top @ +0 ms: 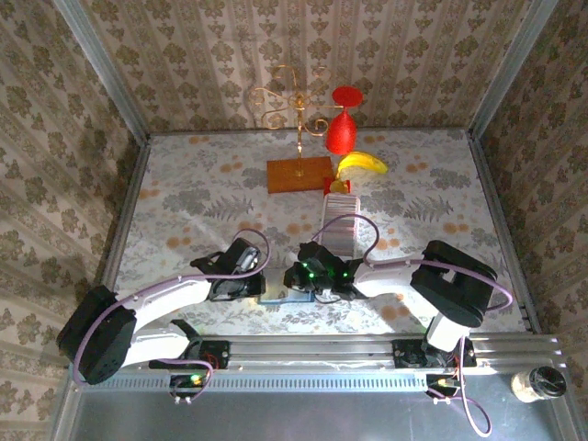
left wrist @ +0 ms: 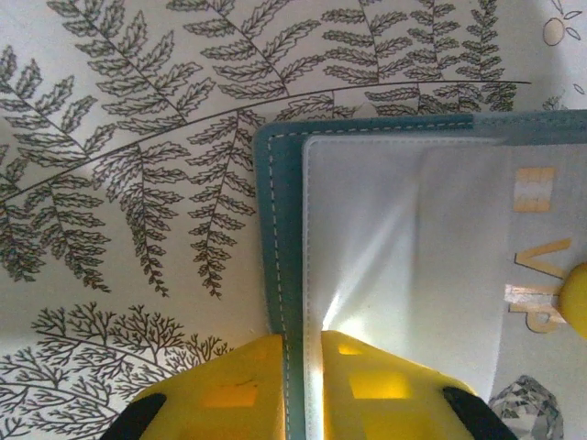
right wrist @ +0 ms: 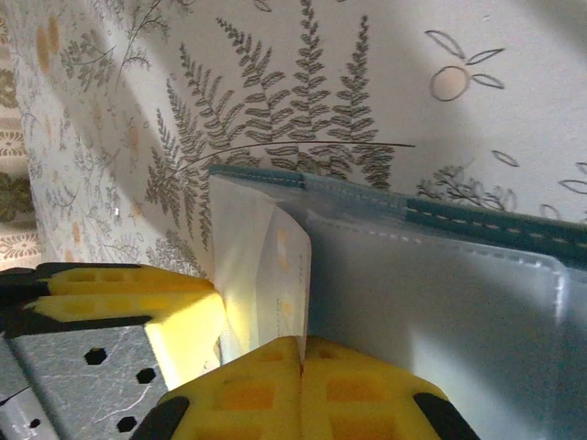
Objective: Put the credit cards into the card holder
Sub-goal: Insert the credit card into the card slot.
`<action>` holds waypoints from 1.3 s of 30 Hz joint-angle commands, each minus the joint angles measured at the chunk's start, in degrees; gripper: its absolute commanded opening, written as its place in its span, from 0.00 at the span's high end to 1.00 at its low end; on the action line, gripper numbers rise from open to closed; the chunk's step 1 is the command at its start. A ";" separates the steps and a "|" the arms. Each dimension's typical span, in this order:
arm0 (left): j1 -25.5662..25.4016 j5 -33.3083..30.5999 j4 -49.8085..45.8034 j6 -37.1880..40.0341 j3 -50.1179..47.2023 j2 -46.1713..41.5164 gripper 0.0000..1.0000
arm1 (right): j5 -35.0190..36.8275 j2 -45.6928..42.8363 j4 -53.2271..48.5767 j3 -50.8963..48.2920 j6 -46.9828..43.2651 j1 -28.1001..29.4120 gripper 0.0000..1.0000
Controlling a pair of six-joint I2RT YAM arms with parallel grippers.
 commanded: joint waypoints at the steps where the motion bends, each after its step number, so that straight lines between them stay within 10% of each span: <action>1: 0.02 1.11 0.91 -0.38 -2.56 1.29 0.87 | -2.83 2.83 -5.77 -0.23 -1.59 0.53 0.92; 27: 0.02 3.08 1.61 -0.81 -4.39 -0.73 0.88 | 1.08 3.07 -18.24 7.28 -5.44 0.71 0.79; 39: 0.02 4.22 2.39 -0.76 -4.52 -0.55 0.91 | 0.72 4.39 -17.59 8.19 -5.18 1.56 0.93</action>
